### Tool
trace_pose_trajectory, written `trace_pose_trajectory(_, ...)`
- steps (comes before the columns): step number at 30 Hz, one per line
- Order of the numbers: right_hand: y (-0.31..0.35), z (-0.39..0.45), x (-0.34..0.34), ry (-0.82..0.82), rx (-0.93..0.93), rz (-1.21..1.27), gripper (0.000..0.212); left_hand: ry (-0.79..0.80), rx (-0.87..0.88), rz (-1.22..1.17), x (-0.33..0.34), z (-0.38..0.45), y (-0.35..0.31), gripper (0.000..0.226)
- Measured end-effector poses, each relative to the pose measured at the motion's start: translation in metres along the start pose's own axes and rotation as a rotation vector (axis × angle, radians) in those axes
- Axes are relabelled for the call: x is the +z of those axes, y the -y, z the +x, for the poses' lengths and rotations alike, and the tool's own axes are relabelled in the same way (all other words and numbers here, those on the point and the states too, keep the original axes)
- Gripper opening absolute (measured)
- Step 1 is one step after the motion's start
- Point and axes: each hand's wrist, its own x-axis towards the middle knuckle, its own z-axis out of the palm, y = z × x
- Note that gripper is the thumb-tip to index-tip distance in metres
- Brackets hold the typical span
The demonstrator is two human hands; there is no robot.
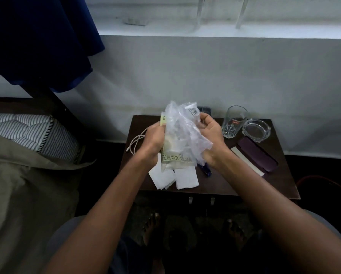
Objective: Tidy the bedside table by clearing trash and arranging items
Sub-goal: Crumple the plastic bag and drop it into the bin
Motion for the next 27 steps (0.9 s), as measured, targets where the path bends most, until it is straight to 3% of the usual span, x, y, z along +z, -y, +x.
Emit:
trace_pose_trajectory(2,-0.008,-0.002,-0.005,-0.197,-0.321,-0.489,0.045,-0.004,0.011,0.013,0.007,-0.002,0.003,0.031)
trace_pose_trajectory(4,-0.011,-0.007,-0.006,-0.322,-0.562,-0.805,0.042,0.011,0.049,0.02,0.016,-0.003,0.007,0.033)
trace_pose_trajectory(8,-0.013,-0.017,0.001,-0.451,-0.882,-1.198,0.035,0.121,0.064,-0.022,0.034,-0.009,0.012,0.076)
trace_pose_trajectory(10,-0.013,-0.021,0.001,-0.441,-0.946,-1.309,0.026,0.123,0.121,0.012,0.041,-0.01,0.014,0.077)
trace_pose_trajectory(12,-0.013,-0.022,-0.003,-0.389,-0.936,-1.293,0.028,0.041,0.18,0.068,0.045,-0.007,0.016,0.064)
trace_pose_trajectory(15,-0.003,-0.021,-0.013,-0.363,-0.901,-1.072,0.048,0.024,0.196,0.022,0.047,-0.002,0.012,0.041)
trace_pose_trajectory(17,0.011,-0.023,-0.027,-0.402,-0.718,-0.956,0.069,0.08,0.194,-0.061,0.051,-0.004,0.006,0.033)
trace_pose_trajectory(19,0.03,-0.029,-0.042,-0.318,-0.404,-0.743,0.083,0.142,0.194,-0.103,0.058,-0.007,0.001,0.035)
trace_pose_trajectory(20,0.039,-0.034,-0.051,-0.237,-0.263,-0.601,0.081,0.171,0.201,-0.105,0.064,-0.008,-0.001,0.037)
trace_pose_trajectory(22,0.054,-0.043,-0.069,-0.086,-0.137,-0.418,0.056,0.203,0.226,-0.074,0.077,-0.011,-0.003,0.04)
trace_pose_trajectory(24,0.064,-0.05,-0.086,-0.034,-0.146,-0.385,0.036,0.189,0.284,-0.002,0.09,-0.015,-0.003,0.041)
trace_pose_trajectory(27,0.078,-0.056,-0.112,-0.055,-0.184,-0.351,0.035,0.148,0.41,0.126,0.117,-0.019,0.0,0.04)
